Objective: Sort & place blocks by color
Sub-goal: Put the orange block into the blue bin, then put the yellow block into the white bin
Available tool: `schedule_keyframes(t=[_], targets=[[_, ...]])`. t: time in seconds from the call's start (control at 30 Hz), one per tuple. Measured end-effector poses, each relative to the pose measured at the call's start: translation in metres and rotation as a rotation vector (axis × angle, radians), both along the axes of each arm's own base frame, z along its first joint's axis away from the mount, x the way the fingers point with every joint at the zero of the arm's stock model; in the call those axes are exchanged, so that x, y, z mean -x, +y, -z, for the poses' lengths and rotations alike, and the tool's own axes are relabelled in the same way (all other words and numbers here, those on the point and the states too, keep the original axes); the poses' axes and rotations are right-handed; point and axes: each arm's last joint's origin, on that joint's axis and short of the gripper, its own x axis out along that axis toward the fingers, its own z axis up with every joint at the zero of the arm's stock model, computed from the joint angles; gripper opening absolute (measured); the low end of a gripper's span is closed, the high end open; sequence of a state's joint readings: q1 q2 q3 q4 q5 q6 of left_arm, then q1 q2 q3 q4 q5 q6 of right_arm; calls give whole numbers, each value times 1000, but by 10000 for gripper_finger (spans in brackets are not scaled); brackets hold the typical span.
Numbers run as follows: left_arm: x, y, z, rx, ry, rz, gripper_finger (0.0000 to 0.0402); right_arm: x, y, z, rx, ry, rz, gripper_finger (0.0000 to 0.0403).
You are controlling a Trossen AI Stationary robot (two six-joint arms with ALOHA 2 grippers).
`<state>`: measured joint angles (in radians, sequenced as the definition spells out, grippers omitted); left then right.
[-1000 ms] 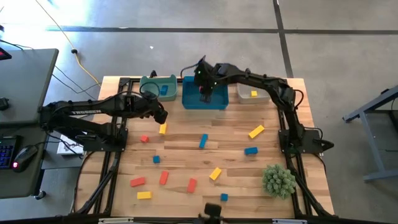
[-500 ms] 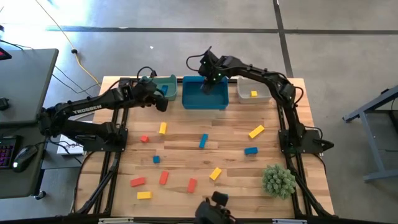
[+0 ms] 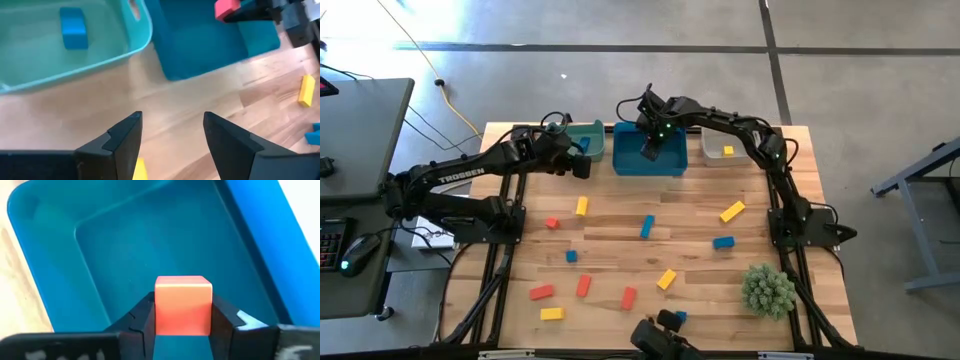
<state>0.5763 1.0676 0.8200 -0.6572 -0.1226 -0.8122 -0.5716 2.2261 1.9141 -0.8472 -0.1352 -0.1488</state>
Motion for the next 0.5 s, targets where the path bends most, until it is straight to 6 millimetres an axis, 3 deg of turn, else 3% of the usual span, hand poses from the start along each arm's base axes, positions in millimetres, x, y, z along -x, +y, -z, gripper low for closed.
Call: schedule_keyframes(t=[0.5], targets=[[-7, -24, 14, 138, -18, -68, 200, 6, -8, 1, 35, 22, -37, 182]])
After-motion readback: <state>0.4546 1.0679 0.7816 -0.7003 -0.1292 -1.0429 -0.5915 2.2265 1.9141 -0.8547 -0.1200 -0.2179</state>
